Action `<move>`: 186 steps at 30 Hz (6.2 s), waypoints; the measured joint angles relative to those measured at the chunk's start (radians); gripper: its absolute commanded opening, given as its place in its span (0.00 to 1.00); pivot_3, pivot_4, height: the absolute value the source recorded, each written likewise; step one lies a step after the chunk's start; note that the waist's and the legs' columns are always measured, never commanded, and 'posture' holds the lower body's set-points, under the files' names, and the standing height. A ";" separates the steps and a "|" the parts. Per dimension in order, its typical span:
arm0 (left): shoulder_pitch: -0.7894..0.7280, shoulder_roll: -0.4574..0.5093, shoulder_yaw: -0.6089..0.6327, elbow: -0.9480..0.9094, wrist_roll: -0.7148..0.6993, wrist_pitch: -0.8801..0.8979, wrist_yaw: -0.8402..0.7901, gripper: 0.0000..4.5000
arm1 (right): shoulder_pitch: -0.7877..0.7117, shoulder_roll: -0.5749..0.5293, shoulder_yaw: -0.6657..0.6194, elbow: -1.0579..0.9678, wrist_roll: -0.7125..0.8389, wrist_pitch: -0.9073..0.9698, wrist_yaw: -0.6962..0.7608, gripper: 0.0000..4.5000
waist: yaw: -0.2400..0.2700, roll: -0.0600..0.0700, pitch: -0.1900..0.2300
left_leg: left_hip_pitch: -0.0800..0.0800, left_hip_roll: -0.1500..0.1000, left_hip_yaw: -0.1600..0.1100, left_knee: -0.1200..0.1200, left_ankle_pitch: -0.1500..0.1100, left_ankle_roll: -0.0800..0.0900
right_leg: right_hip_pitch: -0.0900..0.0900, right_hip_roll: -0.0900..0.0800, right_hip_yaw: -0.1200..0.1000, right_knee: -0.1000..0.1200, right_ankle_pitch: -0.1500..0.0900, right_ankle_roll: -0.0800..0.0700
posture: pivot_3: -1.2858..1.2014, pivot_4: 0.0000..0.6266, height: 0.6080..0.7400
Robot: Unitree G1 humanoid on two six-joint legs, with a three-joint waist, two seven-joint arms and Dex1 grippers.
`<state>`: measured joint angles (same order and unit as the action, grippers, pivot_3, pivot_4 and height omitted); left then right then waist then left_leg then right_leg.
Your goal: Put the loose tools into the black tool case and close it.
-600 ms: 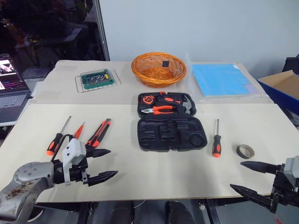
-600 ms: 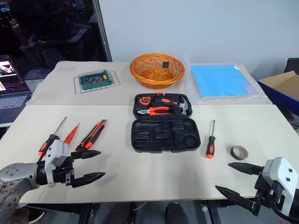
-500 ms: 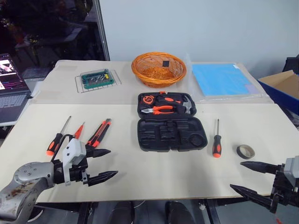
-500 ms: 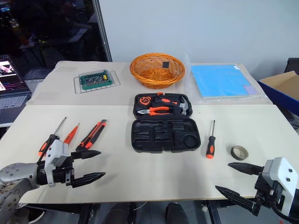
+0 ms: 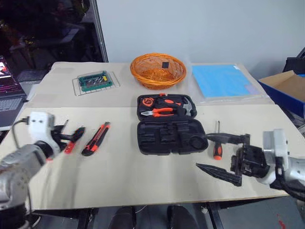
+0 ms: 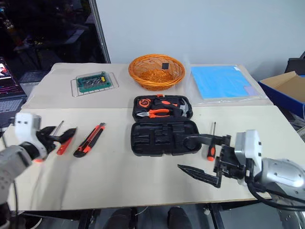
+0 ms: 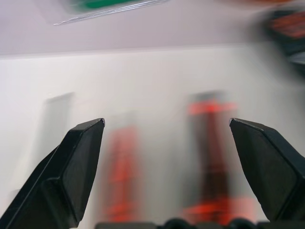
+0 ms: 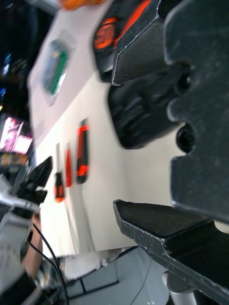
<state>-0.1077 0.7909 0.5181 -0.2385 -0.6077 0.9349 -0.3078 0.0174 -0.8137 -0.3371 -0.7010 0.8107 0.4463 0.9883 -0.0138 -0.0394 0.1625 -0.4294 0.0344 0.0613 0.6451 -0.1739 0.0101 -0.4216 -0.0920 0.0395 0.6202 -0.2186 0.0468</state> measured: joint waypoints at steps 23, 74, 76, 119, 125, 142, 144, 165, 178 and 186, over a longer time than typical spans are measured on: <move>-0.064 0.065 -0.027 0.203 0.031 0.036 -0.210 0.19 | -0.183 0.005 0.130 0.026 0.032 0.124 -0.108 1.00 | 0.024 -0.016 0.000 | -0.003 0.003 -0.001 -0.001 -0.005 -0.009 | -0.002 -0.003 -0.006 0.002 0.001 -0.010 | 0.52 0.24 1.00; -0.960 -0.406 -0.791 0.821 0.555 -0.545 -0.924 0.60 | 0.449 0.094 -0.448 -0.187 0.017 0.105 -0.294 1.00 | 0.018 -0.005 -0.010 | -0.013 -0.001 -0.004 0.016 -0.003 0.005 | 0.001 0.000 0.000 0.004 0.001 0.004 | 0.52 0.24 1.00; -0.868 -0.455 -0.749 0.726 0.522 -0.514 -0.858 0.44 | 0.427 0.093 -0.425 -0.182 0.014 0.104 -0.299 1.00 | 0.027 -0.005 -0.011 | -0.013 -0.002 -0.004 0.016 -0.003 0.005 | 0.001 0.000 0.000 0.004 0.001 0.005 | 0.52 0.24 1.00; -0.520 -0.185 -0.603 -0.133 -0.069 -0.017 -0.811 0.96 | -0.255 0.112 -0.061 0.228 0.054 1.071 -1.022 0.94 | 0.010 0.005 -0.018 | -0.007 -0.003 -0.005 0.014 -0.008 0.008 | 0.012 0.000 0.003 -0.003 -0.005 0.000 | 0.52 0.24 1.00; -0.504 -0.182 -0.603 -0.173 -0.095 -0.011 -0.753 0.96 | -0.289 0.114 0.041 0.327 -0.048 1.079 -1.001 0.54 | 0.010 0.005 -0.018 | -0.012 -0.005 -0.006 0.014 -0.009 0.010 | 0.006 0.002 0.003 -0.003 -0.001 0.007 | 0.52 0.24 1.00; -0.237 -0.099 -0.413 -0.271 -0.230 -0.044 -0.689 0.96 | -0.504 -0.205 0.294 0.253 -0.261 0.660 -0.572 0.22 | -0.030 0.007 -0.015 | -0.012 0.001 -0.004 0.014 -0.009 0.010 | 0.000 0.006 0.005 -0.002 -0.006 0.004 | 0.52 0.24 1.00; -0.204 -0.085 -0.385 -0.281 -0.259 -0.041 -0.686 0.96 | -0.577 -0.211 0.405 0.274 -0.307 0.546 -0.456 0.22 | -0.029 0.006 -0.015 | -0.011 0.001 -0.004 0.014 -0.009 0.010 | 0.001 0.006 0.004 -0.001 -0.007 0.003 | 0.52 0.24 1.00; 0.037 -0.002 -0.182 -0.466 -0.381 -0.045 -0.497 0.96 | -0.887 0.002 0.882 1.087 -0.995 -0.391 0.092 0.22 | 0.002 0.002 -0.010 | -0.010 -0.002 0.000 0.015 -0.008 0.007 | 0.000 0.001 0.003 0.004 -0.003 -0.003 | 0.52 0.24 1.00; 0.028 0.029 -0.188 -0.466 -0.393 -0.080 -0.488 0.96 | -0.901 0.056 0.833 1.137 -1.024 -0.349 0.225 0.57 | 0.005 0.002 -0.010 | -0.010 -0.002 -0.001 0.015 -0.008 0.007 | 0.000 0.001 0.003 0.005 -0.003 -0.002 | 0.52 0.24 1.00; 0.030 0.038 -0.198 -0.452 -0.374 -0.090 -0.490 0.96 | -0.786 0.052 0.629 0.925 -0.863 -0.106 0.237 0.64 | 0.002 0.002 -0.010 | -0.010 -0.002 -0.001 0.014 -0.008 0.006 | 0.000 0.002 0.003 0.006 -0.003 0.001 | 0.52 0.24 1.00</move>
<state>-0.0776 0.8286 0.3205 -0.6908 -0.9813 0.8450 -0.7982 -0.7685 -0.7612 0.2918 0.2237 -0.0527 0.3405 1.2255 -0.0114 -0.0376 0.1525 -0.4394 0.0328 0.0604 0.6593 -0.1823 0.0162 -0.4218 -0.0905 0.0422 0.6261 -0.2212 0.0475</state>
